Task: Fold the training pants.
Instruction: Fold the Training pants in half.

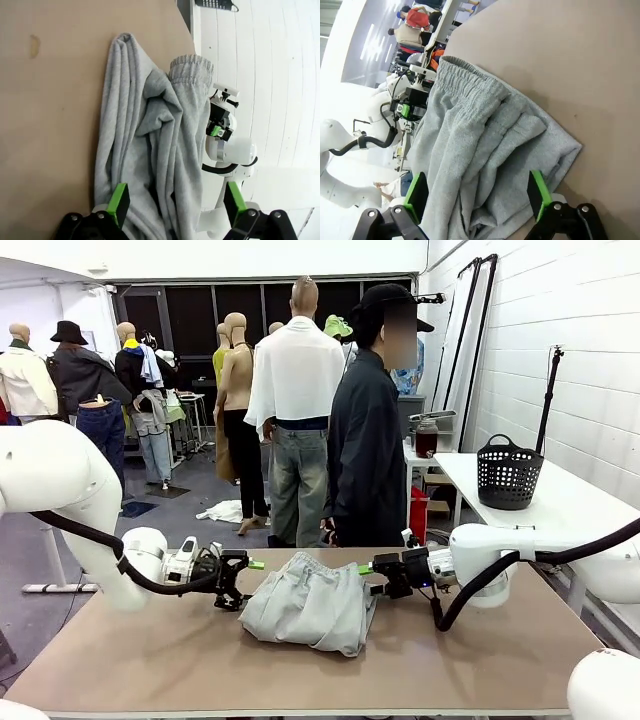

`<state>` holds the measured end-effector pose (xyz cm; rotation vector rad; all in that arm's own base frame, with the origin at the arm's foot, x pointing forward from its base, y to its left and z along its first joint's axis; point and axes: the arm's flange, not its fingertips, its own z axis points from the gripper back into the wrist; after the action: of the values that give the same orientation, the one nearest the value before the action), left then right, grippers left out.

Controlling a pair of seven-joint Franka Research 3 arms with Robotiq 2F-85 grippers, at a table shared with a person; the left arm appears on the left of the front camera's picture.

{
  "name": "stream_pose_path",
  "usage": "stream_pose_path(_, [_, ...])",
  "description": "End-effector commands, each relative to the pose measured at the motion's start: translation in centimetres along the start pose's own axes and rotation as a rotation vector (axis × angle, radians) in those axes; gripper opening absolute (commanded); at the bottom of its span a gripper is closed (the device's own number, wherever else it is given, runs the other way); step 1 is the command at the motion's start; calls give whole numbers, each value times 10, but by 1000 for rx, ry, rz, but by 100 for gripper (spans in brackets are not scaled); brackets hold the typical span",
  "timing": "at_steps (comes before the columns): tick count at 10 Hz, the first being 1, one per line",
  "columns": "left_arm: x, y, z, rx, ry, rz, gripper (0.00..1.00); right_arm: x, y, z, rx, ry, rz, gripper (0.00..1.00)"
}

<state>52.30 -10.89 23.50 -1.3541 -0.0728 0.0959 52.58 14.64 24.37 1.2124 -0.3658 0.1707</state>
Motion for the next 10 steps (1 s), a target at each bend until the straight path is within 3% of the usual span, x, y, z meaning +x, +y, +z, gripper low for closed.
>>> stream_pose_path(1, [-13, -2, 5, -11, -45, -23, 100, -5, 9, 5, -19, -6, -9, 100])
stream_pose_path(3, [-15, -10, 0, 38, -75, -41, 95, -1, 0, 3, -1, -3, 0, 100])
stream_pose_path(4, [-9, 1, 7, -7, -23, -4, 95, -1, 0, 3, -1, -3, 0, 100])
stream_pose_path(10, [-9, 1, 7, -7, -23, -4, 95, -1, 0, 3, -1, -3, 0, 100])
